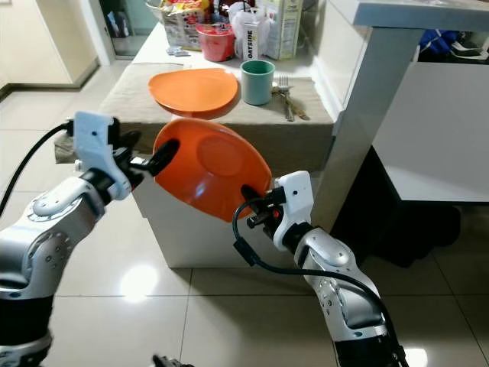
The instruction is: Setting the table
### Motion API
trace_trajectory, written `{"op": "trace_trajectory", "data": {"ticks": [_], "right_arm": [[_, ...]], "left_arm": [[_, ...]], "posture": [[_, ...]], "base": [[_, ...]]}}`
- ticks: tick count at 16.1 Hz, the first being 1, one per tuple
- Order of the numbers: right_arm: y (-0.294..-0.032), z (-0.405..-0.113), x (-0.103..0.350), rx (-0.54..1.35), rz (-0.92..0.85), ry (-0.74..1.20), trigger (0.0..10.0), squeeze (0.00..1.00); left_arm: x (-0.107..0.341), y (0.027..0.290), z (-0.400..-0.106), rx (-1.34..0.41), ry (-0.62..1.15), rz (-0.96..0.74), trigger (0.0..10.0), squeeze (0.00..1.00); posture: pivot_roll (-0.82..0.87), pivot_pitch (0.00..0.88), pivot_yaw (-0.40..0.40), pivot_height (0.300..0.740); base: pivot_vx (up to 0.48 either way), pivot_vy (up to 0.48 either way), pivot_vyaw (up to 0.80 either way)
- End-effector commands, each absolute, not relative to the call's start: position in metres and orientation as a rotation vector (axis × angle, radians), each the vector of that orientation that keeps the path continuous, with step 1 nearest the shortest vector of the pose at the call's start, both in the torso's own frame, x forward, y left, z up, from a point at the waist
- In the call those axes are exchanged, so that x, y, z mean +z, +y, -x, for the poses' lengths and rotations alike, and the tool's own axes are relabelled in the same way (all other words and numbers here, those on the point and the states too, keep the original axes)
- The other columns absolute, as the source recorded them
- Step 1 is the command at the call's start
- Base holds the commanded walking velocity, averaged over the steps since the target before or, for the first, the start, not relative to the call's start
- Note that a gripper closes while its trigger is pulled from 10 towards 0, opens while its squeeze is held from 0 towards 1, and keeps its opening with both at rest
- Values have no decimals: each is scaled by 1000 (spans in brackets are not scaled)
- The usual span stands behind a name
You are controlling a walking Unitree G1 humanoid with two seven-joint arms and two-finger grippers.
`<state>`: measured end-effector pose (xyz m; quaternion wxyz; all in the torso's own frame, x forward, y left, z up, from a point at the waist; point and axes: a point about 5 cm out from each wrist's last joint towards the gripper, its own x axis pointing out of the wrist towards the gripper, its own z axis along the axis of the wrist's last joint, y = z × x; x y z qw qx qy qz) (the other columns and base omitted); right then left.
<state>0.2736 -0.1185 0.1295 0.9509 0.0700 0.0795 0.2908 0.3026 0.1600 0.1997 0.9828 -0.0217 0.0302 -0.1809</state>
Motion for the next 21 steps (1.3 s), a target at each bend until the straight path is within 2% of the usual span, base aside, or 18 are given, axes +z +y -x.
{"op": "trace_trajectory", "data": {"ticks": [1,10,13,16,21], "right_arm": [[-125,-274,128,567,-136,171,0,0],[-124,-277,127,573,-116,166,0,0],[-134,-288,128,480,-80,126,0,0],[-155,-303,135,324,0,38,0,0],[-156,-305,132,276,33,0,0,0]], "left_arm": [[202,184,-304,-264,43,20,10000,1000],[207,219,-290,-198,11,33,10000,1000],[197,228,-281,-106,-14,103,10000,1000],[182,223,-270,-33,-13,129,10000,1000],[164,207,-264,-28,26,223,10000,1000]], "posture": [[-135,3,31,740],[-118,0,21,740],[-109,0,17,740],[-98,0,9,740],[-103,0,14,740]], "base": [[0,0,0],[0,0,0],[0,0,0],[0,0,0],[0,0,0]]}}
